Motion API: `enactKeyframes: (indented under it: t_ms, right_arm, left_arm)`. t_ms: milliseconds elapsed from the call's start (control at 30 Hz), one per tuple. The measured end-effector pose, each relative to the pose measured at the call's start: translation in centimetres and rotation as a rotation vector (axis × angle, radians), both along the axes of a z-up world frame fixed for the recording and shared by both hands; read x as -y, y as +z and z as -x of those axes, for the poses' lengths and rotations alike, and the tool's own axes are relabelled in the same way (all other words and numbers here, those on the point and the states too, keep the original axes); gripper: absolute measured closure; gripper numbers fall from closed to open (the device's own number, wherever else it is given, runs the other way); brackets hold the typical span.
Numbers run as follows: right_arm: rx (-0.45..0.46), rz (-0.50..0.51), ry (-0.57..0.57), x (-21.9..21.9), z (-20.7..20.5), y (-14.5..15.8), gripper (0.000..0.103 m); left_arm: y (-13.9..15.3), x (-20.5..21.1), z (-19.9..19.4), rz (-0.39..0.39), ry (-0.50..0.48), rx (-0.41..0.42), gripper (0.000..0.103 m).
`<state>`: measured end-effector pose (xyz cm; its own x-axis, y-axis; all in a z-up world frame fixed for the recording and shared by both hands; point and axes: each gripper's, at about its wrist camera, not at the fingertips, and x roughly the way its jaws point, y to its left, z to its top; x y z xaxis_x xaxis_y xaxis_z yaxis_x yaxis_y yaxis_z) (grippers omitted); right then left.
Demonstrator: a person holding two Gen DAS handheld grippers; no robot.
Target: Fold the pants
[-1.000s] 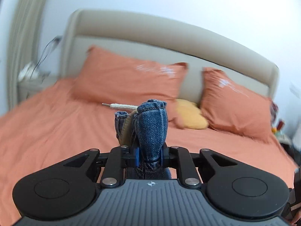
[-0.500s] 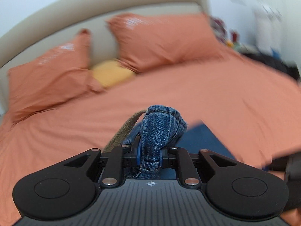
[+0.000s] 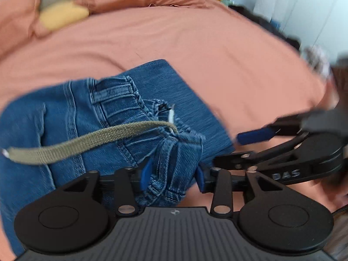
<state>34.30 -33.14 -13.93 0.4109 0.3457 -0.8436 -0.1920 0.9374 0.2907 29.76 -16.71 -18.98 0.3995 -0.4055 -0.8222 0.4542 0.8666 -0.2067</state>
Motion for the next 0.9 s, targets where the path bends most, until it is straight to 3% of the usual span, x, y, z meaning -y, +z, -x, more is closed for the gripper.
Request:
enactKeyframes:
  t_ms: [100, 167, 300, 400, 500, 533, 600, 633, 800, 900]
  right_arm:
    - [0.024, -0.055, -0.044, 0.5, 0.2, 1.2, 0.044]
    - [0.045, -0.1, -0.089, 0.9, 0.5, 2.3, 0.044]
    - [0.099, -0.212, -0.118, 0.4, 0.7, 3.8, 0.048]
    - [0.071, -0.282, -0.088, -1.0, -0.2, 3.4, 0.053]
    - [0.019, -0.288, -0.091, -2.3, -1.6, 1.7, 0.059]
    - [0.002, -0.299, -0.099, -2.6, -2.1, 1.0, 0.066]
    - [-0.022, -0.35, -0.113, -2.6, -2.7, -0.1, 0.089]
    - [-0.018, -0.37, -0.12, -2.7, -2.7, 0.0, 0.091]
    - [0.132, -0.311, 0.018, -3.7, -0.5, 4.2, 0.097]
    - [0.177, -0.192, 0.119, -4.7, 1.8, 5.9, 0.097]
  left_arm:
    - [1.4, -2.3, 0.4, 0.122, -0.031, -0.05, 0.048]
    - [2.2, -3.8, 0.8, 0.163, -0.061, -0.073, 0.048]
    - [3.4, -6.9, 2.0, 0.094, -0.043, -0.01, 0.048]
    - [3.8, -9.9, 2.2, 0.055, 0.002, 0.011, 0.048]
    - [3.2, -12.7, 2.8, 0.028, 0.062, 0.006, 0.048]
    - [3.2, -13.6, 3.2, 0.019, 0.08, 0.003, 0.048]
    - [2.8, -15.2, 3.6, -0.003, 0.104, -0.007, 0.048]
    - [2.7, -16.0, 4.0, -0.013, 0.114, -0.011, 0.048]
    - [1.5, -18.1, 5.0, -0.052, 0.148, -0.034, 0.048]
    - [1.4, -19.1, 5.5, -0.045, 0.172, -0.037, 0.048]
